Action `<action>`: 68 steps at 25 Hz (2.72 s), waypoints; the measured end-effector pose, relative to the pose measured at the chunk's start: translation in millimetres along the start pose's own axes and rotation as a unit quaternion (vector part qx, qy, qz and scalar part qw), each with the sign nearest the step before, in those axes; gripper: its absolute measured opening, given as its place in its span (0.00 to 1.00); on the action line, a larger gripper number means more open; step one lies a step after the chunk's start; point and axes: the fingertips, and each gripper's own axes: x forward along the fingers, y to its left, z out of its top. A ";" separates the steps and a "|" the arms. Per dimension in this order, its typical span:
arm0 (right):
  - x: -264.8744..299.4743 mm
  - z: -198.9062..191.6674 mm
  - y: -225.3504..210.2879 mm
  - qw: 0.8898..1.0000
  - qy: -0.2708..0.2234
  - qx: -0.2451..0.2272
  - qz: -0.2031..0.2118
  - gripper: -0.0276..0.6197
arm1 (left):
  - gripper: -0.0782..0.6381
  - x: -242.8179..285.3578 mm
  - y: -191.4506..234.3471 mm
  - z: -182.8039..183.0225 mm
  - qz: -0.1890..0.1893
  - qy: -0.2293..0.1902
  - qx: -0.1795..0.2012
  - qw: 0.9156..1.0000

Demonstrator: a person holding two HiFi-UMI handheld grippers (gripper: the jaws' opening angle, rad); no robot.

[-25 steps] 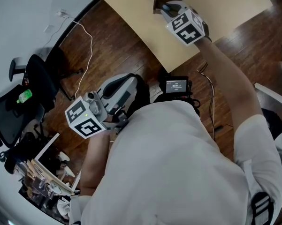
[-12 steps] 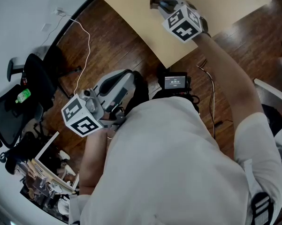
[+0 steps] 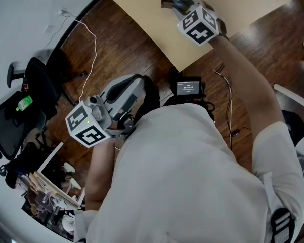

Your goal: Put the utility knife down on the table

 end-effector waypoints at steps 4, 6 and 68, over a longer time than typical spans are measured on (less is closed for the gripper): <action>0.6 -2.5 -0.6 1.000 0.005 0.006 0.000 0.22 | 0.11 -0.1 0.1 0.1 -0.001 0.000 0.000 1.000; 0.7 -2.6 -1.7 1.000 0.005 0.008 -0.001 0.22 | 0.11 0.4 -0.1 0.2 -0.002 0.001 0.000 1.000; -175.7 3.6 61.3 0.957 -0.060 0.285 0.003 0.05 | 0.11 12.6 -23.0 1.0 -0.101 0.017 0.019 0.995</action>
